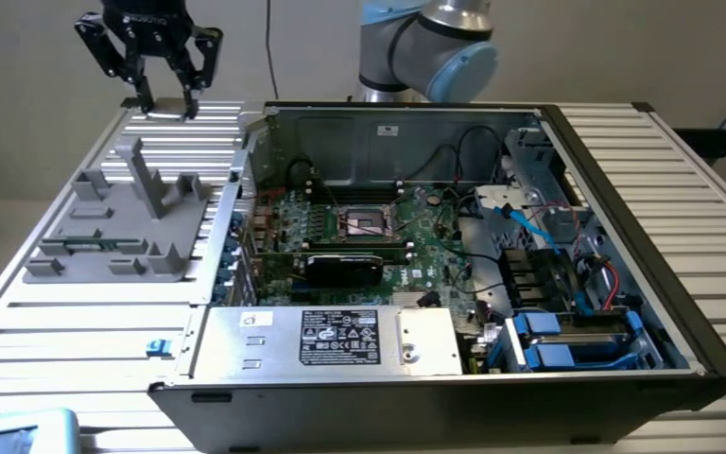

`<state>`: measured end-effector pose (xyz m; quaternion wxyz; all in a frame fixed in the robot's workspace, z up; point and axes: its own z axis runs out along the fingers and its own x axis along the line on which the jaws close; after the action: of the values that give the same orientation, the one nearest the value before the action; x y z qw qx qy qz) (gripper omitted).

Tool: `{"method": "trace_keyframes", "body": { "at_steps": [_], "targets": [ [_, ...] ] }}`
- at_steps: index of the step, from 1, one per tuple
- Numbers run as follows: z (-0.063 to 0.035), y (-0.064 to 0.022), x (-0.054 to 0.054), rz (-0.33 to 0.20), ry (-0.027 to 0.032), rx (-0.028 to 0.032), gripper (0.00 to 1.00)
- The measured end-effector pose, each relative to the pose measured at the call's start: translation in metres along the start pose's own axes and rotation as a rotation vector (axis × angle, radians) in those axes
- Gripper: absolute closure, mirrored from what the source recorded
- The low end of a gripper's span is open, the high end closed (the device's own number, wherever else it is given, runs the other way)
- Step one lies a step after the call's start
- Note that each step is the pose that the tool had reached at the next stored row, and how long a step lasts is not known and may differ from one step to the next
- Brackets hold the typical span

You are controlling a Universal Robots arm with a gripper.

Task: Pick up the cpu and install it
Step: 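Pick up the cpu and move it towards the insertion slot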

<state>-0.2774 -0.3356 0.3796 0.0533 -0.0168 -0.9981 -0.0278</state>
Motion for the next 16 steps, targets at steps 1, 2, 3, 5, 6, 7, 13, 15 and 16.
{"method": "trace_keyframes", "body": {
  "at_steps": [1,2,3,5,6,7,13,15,16],
  "targets": [
    [-0.0005,-0.0001,-0.004,0.0,0.0001,-0.0001,0.45],
    [-0.0009,-0.0004,-0.008,0.0,0.0001,-0.0004,0.45],
    [-0.0014,-0.0007,-0.013,0.0,0.0001,-0.001,0.45],
    [-0.0023,-0.0012,-0.021,0.0,0.0001,-0.002,0.45],
    [-0.0028,-0.0014,-0.025,-0.001,0.0001,-0.0022,0.45],
    [-0.0032,-0.0015,-0.029,-0.001,0.0,-0.0024,0.45],
    [-0.0061,-0.0014,-0.056,-0.001,-0.0001,-0.0026,0.45],
    [-0.0072,-0.0014,-0.065,-0.001,-0.0002,-0.0025,0.45],
    [-0.0076,-0.0014,-0.069,-0.001,-0.0004,-0.0026,0.45]
  ]
}}
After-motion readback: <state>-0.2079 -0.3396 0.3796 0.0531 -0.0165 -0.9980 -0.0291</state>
